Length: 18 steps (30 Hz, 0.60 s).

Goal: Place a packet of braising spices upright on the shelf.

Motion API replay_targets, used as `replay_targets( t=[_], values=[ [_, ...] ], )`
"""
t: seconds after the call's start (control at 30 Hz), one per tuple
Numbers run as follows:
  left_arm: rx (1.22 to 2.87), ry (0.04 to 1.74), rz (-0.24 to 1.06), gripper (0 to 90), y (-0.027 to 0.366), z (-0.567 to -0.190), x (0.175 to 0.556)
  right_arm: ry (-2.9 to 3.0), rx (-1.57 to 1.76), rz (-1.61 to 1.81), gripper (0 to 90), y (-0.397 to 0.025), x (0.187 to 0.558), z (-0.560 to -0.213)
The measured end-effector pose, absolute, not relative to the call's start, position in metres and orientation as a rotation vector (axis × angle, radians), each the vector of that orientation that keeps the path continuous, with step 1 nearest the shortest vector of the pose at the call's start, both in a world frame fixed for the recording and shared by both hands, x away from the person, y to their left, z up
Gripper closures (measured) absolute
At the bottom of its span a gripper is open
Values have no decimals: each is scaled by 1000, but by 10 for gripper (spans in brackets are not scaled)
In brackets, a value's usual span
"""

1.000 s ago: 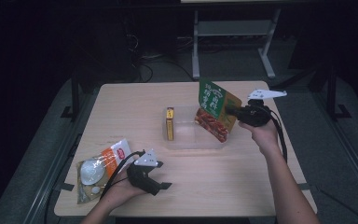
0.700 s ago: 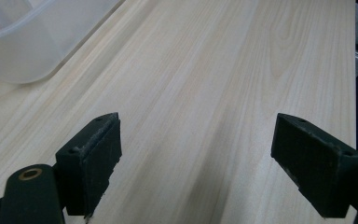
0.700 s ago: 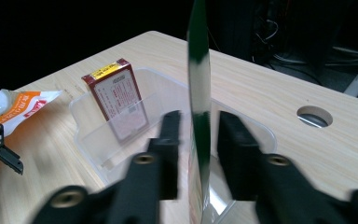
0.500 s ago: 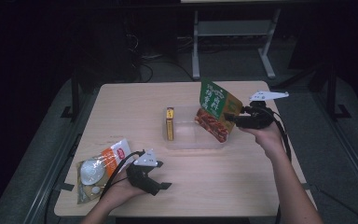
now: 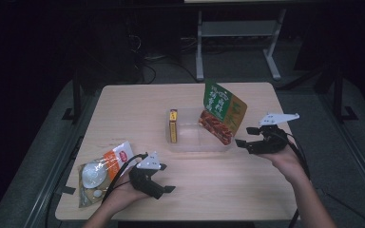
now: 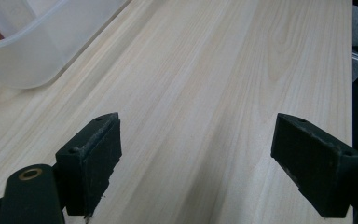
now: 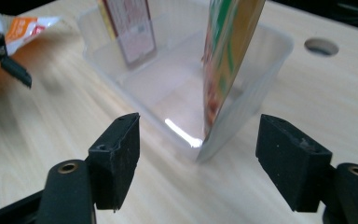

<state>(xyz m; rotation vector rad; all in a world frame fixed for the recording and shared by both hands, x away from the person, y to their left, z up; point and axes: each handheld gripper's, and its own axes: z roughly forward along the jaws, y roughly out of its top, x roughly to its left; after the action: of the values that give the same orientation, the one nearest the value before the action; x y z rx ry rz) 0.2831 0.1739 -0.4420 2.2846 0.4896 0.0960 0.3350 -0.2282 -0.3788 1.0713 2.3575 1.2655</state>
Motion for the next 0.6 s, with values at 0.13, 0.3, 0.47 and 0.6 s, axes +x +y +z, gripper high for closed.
replay_targets(
  t=[0.13,0.3,0.47,0.6],
  values=[
    [2275,501,86,155,173,-442,281,2386,1060,1243,285,-230,322,-392],
    [2265,494,91,154,172,-438,280,2440,1031,1216,269,-222,307,-408],
    [2246,488,85,155,173,-433,280,2518,957,1183,264,-206,296,-427],
    [2228,480,93,155,176,-425,278,2573,922,1191,263,-193,297,-432]
  ],
)
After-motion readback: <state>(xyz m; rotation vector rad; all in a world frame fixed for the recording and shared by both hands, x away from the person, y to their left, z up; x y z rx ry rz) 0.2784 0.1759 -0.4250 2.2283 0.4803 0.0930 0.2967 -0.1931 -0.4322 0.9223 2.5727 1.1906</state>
